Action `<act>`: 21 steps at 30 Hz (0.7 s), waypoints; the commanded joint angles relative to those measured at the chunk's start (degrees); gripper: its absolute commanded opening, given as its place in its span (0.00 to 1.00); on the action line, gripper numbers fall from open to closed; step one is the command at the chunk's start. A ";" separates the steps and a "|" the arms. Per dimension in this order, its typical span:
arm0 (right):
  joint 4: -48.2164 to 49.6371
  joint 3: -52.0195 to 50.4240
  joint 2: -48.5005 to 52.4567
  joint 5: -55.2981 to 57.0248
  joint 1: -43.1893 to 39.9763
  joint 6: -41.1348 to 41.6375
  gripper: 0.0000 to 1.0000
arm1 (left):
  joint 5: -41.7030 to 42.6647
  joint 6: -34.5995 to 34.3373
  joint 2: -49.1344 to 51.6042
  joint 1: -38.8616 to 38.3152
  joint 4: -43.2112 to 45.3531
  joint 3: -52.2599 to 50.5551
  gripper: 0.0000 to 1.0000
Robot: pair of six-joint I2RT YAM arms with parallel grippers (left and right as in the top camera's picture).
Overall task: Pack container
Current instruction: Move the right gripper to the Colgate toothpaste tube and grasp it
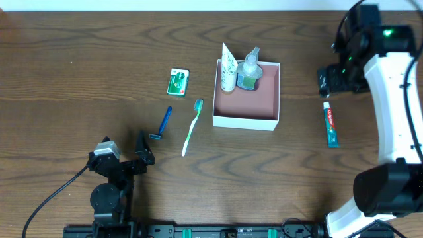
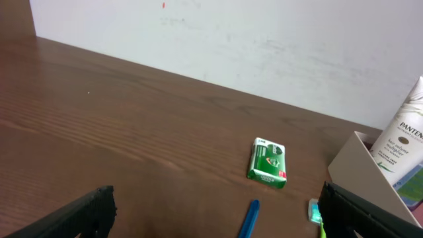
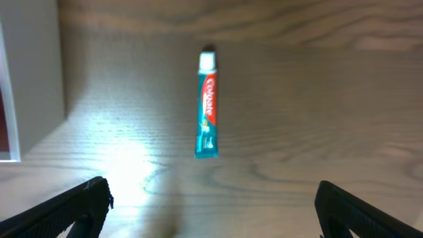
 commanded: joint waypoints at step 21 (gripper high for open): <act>24.90 -24.96 -0.09 -9.64 -7.02 -3.67 0.99 | 0.17 0.35 -0.31 0.24 -1.01 -1.66 0.98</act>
